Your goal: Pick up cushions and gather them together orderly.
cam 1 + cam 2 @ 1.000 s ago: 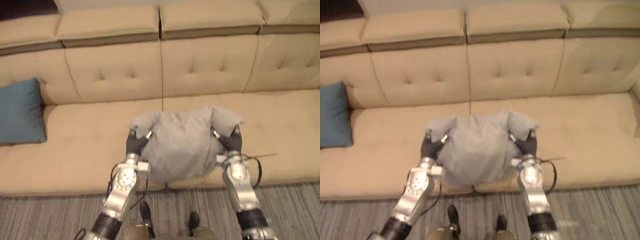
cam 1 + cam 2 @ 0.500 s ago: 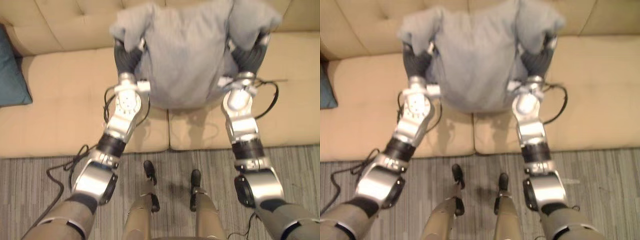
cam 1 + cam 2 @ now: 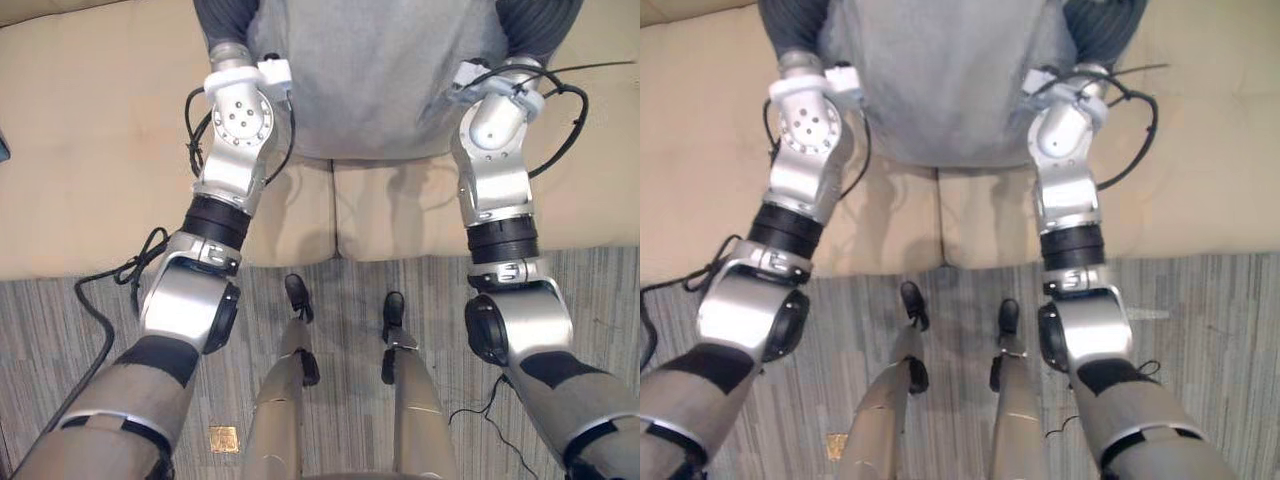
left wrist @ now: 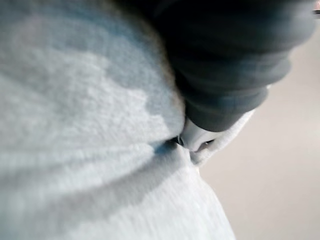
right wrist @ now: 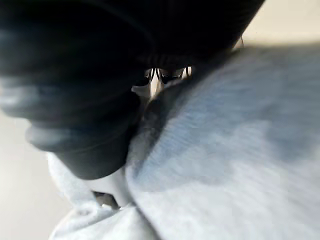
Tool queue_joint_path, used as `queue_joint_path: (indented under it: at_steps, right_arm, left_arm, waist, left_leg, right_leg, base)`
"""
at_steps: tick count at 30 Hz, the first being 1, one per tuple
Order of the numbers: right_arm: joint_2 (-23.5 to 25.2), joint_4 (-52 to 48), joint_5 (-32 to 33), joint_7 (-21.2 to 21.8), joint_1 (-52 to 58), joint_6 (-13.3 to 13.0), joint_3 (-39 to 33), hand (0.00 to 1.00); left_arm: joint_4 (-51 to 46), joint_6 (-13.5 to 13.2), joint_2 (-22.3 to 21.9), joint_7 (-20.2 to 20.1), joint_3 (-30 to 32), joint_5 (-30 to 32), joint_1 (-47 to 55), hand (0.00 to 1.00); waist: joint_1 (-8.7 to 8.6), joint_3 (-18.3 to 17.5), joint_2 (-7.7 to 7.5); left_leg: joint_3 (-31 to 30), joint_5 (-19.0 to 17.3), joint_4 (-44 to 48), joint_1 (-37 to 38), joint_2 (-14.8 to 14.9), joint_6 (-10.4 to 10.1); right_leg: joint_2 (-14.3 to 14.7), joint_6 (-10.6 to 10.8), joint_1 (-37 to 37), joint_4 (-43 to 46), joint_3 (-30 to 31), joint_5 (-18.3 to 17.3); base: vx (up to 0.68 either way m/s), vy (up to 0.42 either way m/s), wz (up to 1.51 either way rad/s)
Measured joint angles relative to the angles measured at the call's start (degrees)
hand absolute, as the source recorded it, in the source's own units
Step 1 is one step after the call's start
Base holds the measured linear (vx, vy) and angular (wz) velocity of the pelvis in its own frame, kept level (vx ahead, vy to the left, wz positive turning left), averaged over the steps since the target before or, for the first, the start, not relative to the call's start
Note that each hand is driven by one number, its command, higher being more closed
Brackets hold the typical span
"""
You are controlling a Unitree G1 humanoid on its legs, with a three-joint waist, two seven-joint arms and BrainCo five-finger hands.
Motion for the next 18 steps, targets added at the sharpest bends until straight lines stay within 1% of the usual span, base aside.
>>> queue_joint_path:
  at_steps: [1, 3, 5, 8, 9, 11, 13, 15, 17, 18]
  right_arm:
    - [-0.75, 1.98, 0.95, 0.41, -0.95, -0.79, 0.04, 0.0]
    - [-2.53, 5.59, 3.63, 1.51, -3.47, -1.07, 0.02, 0.0]
    - [-4.91, 8.93, 8.15, 3.42, -6.57, -1.25, 0.06, 0.0]
    - [-7.84, 11.64, 12.14, 5.68, -8.01, -1.18, 0.08, 0.0]
    - [-9.59, 13.19, 14.57, 7.07, -9.09, -1.0, 0.14, 0.0]
    - [-10.97, 13.72, 18.0, 8.48, -9.42, -0.72, 0.13, 0.0]
    - [-12.32, 15.2, 22.57, 9.76, -9.33, -0.32, 0.02, 0.0]
    - [-12.54, 15.34, 26.37, 10.14, -8.18, -0.03, 0.03, 0.0]
    - [-12.7, 15.05, 28.53, 10.54, -7.0, -0.02, 0.04, 0.0]
    - [-13.25, 14.64, 29.56, 11.23, -5.56, -0.09, 0.03, 0.0]
  left_arm:
    - [1.0, -0.05, 0.01, -0.14, 0.59, 0.0, -0.81, 0.0]
    - [3.61, 0.02, 0.38, -0.33, 1.06, -0.22, -2.79, 0.0]
    - [5.27, 0.38, 1.59, -1.02, 1.81, -0.07, -5.21, 0.0]
    - [6.21, 1.58, 2.9, -2.33, 2.8, 0.14, -6.24, 0.0]
    - [6.51, 2.27, 3.98, -3.02, 3.37, 0.16, -6.47, 0.0]
    - [6.51, 2.71, 4.72, -3.3, 4.31, -0.33, -6.49, 0.0]
    - [6.53, 2.85, 4.96, -3.45, 6.1, -2.19, -6.47, 0.0]
    - [6.55, 2.83, 5.08, -3.99, 7.33, -5.67, -6.03, 0.0]
    - [6.4, 2.6, 5.73, -4.31, 7.93, -7.91, -4.9, 0.0]
    - [5.83, 2.11, 6.44, -5.18, 8.49, -9.44, -3.05, 0.0]
  waist:
    - [0.07, 0.0, 0.0]
    - [0.18, 0.0, -0.01]
    - [0.36, 0.0, -0.01]
    - [0.41, 0.0, -0.02]
    - [0.53, 0.0, -0.02]
    - [0.55, 0.0, -0.02]
    - [0.52, 0.0, -0.03]
    - [0.52, 0.03, -0.08]
    - [0.52, 0.03, -0.09]
    - [0.49, 0.03, -0.1]
  left_leg:
    - [-0.1, 0.09, 0.29, -0.6, 0.2, -0.12]
    - [-0.16, 0.05, 0.87, -1.3, 0.49, -0.21]
    - [-0.24, 0.33, 0.91, -1.9, 0.76, -0.57]
    - [-0.64, 0.55, 0.91, -1.96, 1.04, -0.8]
    - [-0.77, 0.72, 0.91, -1.98, 1.18, -0.81]
    - [-1.04, 0.87, 0.9, -1.88, 1.31, -0.88]
    - [-1.63, 0.96, 0.89, -1.12, 1.63, -1.0]
    - [-1.69, 0.97, 0.84, 0.75, 1.96, -1.0]
    - [-1.6, 0.96, 0.74, 2.38, 2.07, -1.01]
    - [-1.49, 0.95, 0.43, 3.62, 2.03, -1.03]
  right_leg:
    - [0.1, 0.0, -0.21, -0.15, -0.17, 0.0]
    - [0.19, -0.15, -0.58, -0.17, -0.44, 0.1]
    - [0.34, -0.47, -1.04, -0.25, -0.88, 0.33]
    - [0.5, -0.58, -0.84, -0.24, -1.44, 0.41]
    - [0.63, -0.66, -0.78, -0.24, -1.59, 0.47]
    - [0.71, -0.67, -0.51, -0.23, -1.92, 0.48]
    - [0.84, -0.67, 0.56, -0.25, -2.88, 0.48]
    - [1.07, -0.67, 2.61, -0.26, -3.51, 0.48]
    - [1.16, -0.67, 4.16, -0.32, -3.66, 0.47]
    - [1.18, -0.89, 5.25, -0.36, -3.67, 0.29]
  base:
    - [0.0, 0.0, 0.0]
    - [0.0, 0.0, 0.0]
    - [0.0, 0.0, 0.0]
    - [-0.01, -0.033, 0.04]
    - [-0.01, -0.054, 0.02]
    - [0.0, -0.05, 0.04]
    - [0.01, -0.056, 0.08]
    - [0.02, -0.086, 0.06]
    - [0.01, -0.081, 0.01]
    - [0.02, -0.072, 0.02]
